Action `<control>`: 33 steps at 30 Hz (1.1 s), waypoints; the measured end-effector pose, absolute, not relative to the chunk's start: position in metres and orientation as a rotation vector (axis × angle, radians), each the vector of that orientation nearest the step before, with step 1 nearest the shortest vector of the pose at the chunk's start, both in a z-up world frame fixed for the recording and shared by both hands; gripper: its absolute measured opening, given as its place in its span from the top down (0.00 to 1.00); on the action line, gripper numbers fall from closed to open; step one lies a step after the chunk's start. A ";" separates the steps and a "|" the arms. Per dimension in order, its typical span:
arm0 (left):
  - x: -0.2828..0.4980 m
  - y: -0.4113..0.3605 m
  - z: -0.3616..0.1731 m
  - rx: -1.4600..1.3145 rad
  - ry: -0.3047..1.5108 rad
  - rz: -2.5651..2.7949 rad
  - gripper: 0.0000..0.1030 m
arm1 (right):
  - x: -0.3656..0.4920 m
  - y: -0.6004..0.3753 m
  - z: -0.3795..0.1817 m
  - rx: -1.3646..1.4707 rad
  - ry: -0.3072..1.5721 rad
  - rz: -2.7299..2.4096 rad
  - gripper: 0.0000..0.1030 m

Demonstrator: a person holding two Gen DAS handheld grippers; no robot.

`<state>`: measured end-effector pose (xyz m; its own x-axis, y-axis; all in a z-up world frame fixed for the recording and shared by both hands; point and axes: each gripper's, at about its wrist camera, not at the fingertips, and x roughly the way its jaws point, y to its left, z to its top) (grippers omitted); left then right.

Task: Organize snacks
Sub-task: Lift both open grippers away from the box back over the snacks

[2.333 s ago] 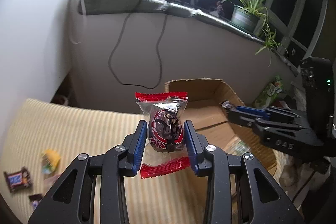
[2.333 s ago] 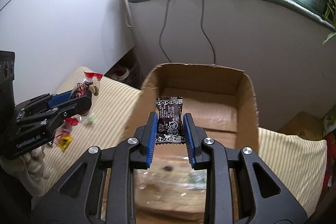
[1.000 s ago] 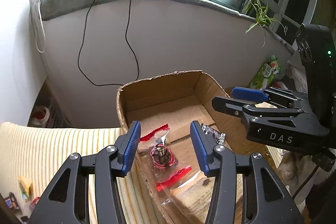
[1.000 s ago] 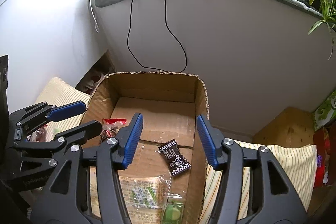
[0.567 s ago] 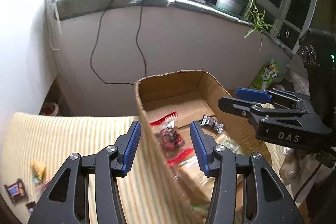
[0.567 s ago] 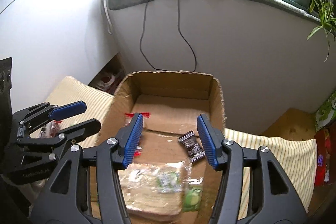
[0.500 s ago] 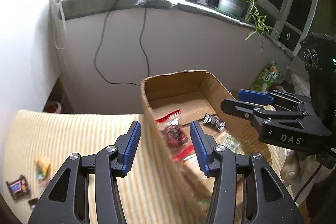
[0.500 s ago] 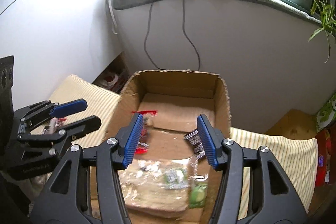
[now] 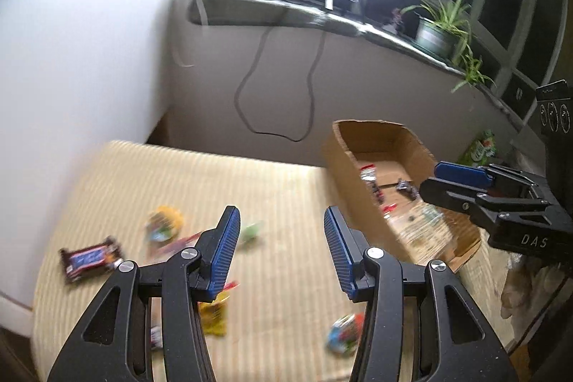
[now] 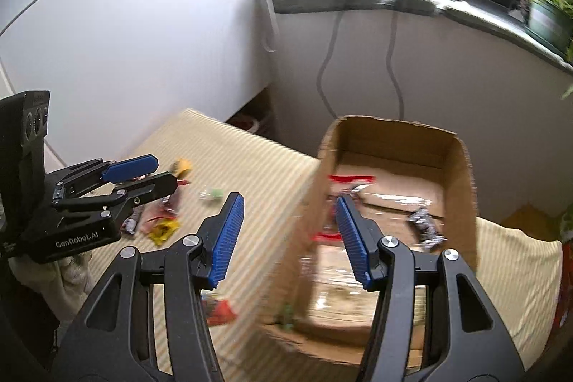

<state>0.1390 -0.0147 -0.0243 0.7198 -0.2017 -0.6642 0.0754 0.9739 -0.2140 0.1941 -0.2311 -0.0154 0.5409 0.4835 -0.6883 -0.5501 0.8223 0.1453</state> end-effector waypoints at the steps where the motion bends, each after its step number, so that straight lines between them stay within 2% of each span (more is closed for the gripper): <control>1: 0.134 -0.008 -0.025 -0.178 0.752 -0.142 0.54 | 0.191 -0.225 -0.016 -0.098 0.789 0.629 0.46; 4: 0.118 0.014 -0.027 -0.183 0.750 -0.096 0.54 | 0.184 -0.207 -0.016 -0.114 0.792 0.668 0.44; 7: 0.105 0.033 -0.032 -0.201 0.754 -0.059 0.54 | 0.181 -0.191 -0.019 -0.127 0.800 0.702 0.36; 12: 0.083 0.064 -0.048 -0.245 0.778 0.001 0.54 | 0.175 -0.162 -0.022 -0.152 0.812 0.755 0.36; 16: 0.072 0.075 -0.062 -0.262 0.804 0.022 0.54 | 0.177 -0.138 -0.028 -0.163 0.845 0.800 0.30; 33: 0.078 0.084 -0.096 -0.319 0.874 0.012 0.54 | 0.198 -0.053 -0.082 -0.160 1.057 0.891 0.30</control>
